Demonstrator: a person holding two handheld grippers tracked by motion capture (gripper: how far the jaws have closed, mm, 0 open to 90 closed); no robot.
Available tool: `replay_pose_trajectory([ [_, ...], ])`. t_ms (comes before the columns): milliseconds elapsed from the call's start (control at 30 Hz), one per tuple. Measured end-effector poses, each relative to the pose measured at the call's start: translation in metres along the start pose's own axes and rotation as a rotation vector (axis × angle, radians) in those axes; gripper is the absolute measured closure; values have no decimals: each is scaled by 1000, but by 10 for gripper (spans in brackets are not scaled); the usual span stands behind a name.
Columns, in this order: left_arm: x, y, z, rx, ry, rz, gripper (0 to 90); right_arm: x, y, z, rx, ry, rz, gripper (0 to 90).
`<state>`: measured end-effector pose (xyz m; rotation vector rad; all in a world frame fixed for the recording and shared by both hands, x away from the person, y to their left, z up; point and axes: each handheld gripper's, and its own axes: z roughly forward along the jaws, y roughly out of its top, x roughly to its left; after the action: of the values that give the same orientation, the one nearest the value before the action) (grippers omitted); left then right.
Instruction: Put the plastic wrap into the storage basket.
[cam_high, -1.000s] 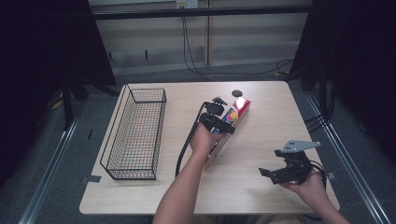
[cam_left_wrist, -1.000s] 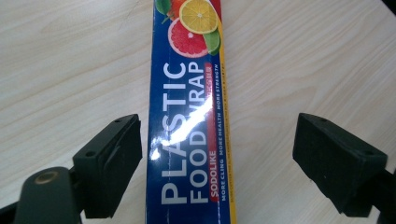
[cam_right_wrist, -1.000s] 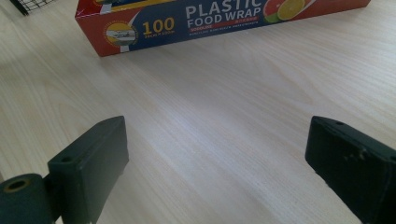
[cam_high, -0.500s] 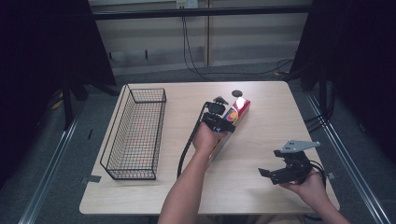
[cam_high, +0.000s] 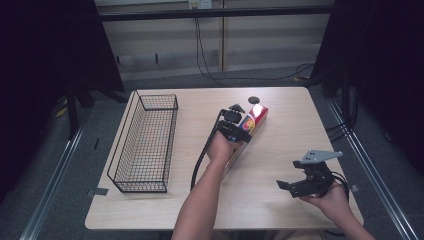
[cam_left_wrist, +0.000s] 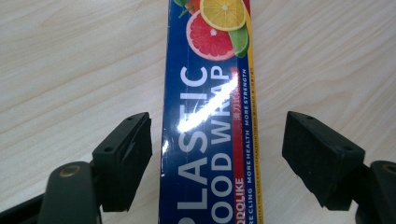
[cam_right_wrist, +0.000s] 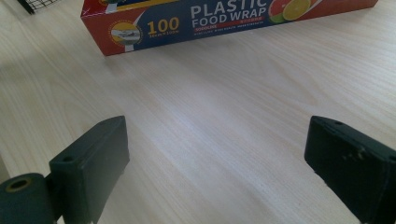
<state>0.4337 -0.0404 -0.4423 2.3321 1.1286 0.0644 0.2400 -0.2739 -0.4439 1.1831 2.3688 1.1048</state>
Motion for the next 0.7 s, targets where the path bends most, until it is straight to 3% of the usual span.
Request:
replay_pose_trajectory([
  [333, 3, 0, 4, 0, 2, -28, 283, 0, 1, 0, -3, 8, 12, 64],
  [433, 4, 1, 6, 3, 16, -22, 285, 0, 1, 0, -1, 6, 2, 64],
  [700, 3, 2, 10, 19, 6, -20, 311, 0, 1, -1, -9, 2, -3, 64],
])
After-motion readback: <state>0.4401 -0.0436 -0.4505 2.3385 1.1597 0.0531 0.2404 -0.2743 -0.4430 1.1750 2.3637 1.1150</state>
